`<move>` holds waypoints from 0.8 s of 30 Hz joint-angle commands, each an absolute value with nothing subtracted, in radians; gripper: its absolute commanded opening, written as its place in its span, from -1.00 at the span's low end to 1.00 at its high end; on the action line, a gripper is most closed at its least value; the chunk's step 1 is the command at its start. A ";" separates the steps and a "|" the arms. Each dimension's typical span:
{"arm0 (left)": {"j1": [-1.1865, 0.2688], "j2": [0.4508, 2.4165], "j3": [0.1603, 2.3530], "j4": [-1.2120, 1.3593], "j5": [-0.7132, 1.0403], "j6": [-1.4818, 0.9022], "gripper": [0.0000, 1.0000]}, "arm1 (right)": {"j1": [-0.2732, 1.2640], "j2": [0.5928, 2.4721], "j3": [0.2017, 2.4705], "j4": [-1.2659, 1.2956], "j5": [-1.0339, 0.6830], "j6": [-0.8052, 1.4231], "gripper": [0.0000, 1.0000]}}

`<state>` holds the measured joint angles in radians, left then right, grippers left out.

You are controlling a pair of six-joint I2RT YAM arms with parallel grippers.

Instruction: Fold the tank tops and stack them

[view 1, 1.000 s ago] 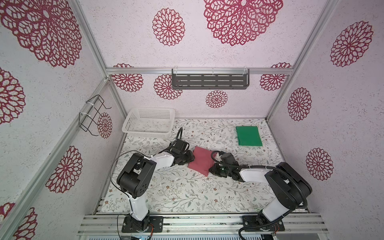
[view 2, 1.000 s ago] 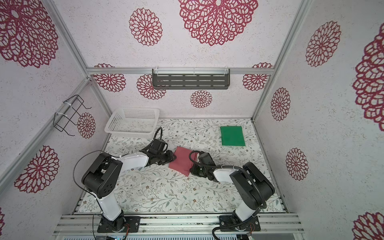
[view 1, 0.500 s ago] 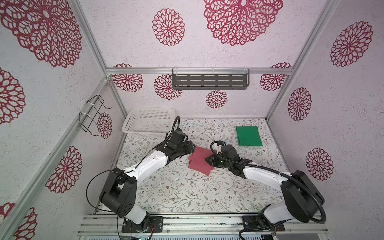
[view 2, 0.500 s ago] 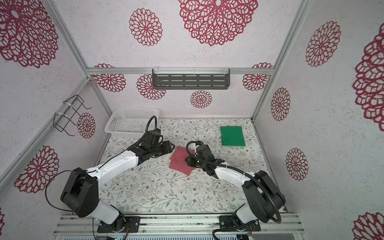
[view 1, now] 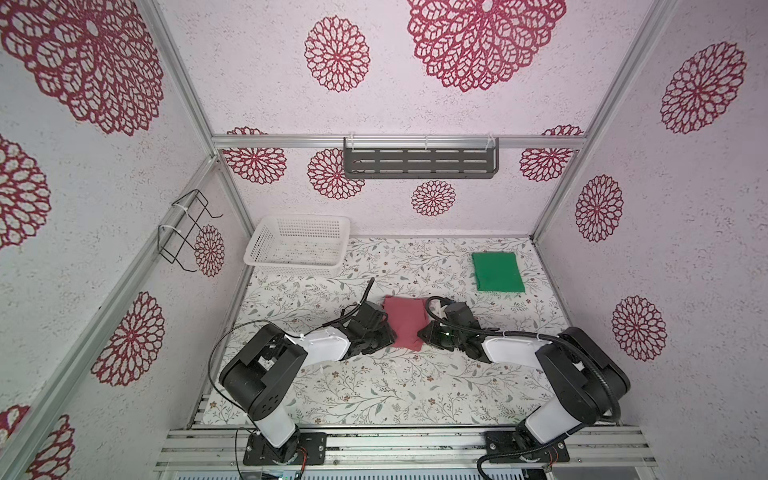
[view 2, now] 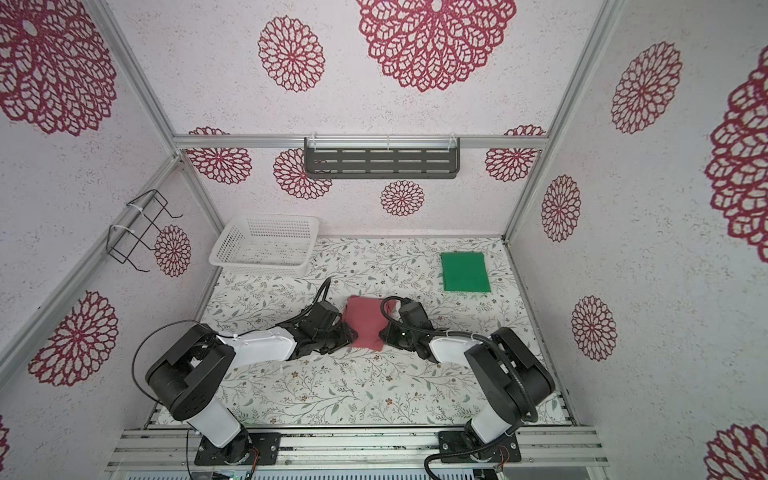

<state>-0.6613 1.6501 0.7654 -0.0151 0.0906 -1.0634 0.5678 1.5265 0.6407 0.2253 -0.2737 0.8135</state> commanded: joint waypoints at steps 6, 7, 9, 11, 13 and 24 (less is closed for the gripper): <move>-0.614 1.449 0.869 -0.280 0.067 -0.920 0.39 | 0.437 1.337 0.757 -0.089 -0.302 0.578 0.12; -0.592 1.444 0.874 -0.273 0.091 -0.901 0.50 | 0.433 1.347 0.770 -0.103 -0.307 0.560 0.23; -0.544 1.462 0.892 -0.263 0.133 -0.851 0.65 | 0.432 1.375 0.790 -0.108 -0.315 0.548 0.35; -0.494 1.519 0.934 -0.275 0.199 -0.762 0.79 | 0.431 1.407 0.796 -0.069 -0.333 0.567 0.44; -0.462 1.584 0.968 -0.265 0.261 -0.693 0.88 | 0.431 1.438 0.796 -0.025 -0.341 0.596 0.50; -0.438 1.818 1.024 -0.145 0.409 -0.656 0.83 | 0.453 1.610 0.783 0.168 -0.379 0.700 0.57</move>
<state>-0.4335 1.8080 1.0256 -0.2138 0.3527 -0.6750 0.4397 1.5871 0.7792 0.0895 -0.3511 0.6601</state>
